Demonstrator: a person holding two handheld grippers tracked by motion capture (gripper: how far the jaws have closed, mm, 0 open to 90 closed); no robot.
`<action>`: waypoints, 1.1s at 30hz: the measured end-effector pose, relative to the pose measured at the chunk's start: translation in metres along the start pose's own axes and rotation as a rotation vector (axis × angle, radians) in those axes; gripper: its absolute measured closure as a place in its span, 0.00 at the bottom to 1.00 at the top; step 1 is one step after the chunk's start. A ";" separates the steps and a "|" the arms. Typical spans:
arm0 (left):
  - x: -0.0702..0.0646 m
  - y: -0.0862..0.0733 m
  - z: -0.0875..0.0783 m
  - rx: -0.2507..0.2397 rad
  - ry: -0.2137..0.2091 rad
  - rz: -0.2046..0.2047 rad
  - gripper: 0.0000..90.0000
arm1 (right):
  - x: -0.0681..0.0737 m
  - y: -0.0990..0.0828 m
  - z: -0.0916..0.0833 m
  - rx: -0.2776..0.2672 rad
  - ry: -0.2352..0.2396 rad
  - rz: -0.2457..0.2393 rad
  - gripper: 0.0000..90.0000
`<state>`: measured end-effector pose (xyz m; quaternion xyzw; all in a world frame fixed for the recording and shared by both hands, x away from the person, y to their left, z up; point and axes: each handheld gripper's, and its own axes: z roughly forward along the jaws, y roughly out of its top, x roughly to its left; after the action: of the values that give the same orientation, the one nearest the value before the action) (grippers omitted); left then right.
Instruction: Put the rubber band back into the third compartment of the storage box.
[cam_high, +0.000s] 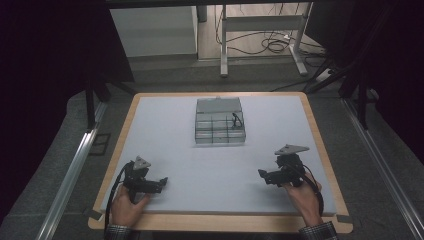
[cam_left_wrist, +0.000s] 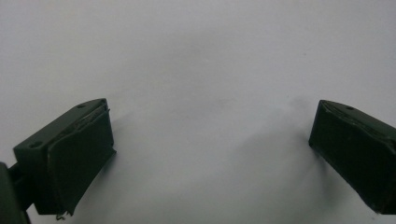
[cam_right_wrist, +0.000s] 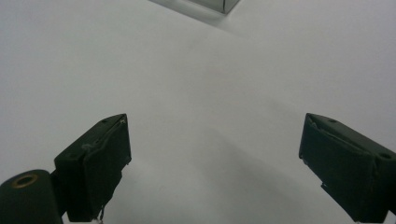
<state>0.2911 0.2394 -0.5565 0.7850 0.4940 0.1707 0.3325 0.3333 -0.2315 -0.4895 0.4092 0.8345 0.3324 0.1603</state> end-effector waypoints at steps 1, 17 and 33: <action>0.000 0.000 0.000 0.000 0.000 0.000 0.00 | 0.000 -0.001 -0.001 -0.001 -0.002 0.007 0.10; 0.000 0.000 0.000 0.000 0.000 0.000 0.00 | -0.005 -0.028 -0.010 -0.001 -0.022 0.030 0.09; 0.000 0.000 0.000 0.000 0.000 0.000 0.00 | -0.007 -0.059 -0.012 -0.019 -0.053 0.035 0.07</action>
<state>0.2911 0.2394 -0.5565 0.7850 0.4940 0.1708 0.3325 0.2968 -0.2679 -0.5207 0.4310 0.8194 0.3322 0.1806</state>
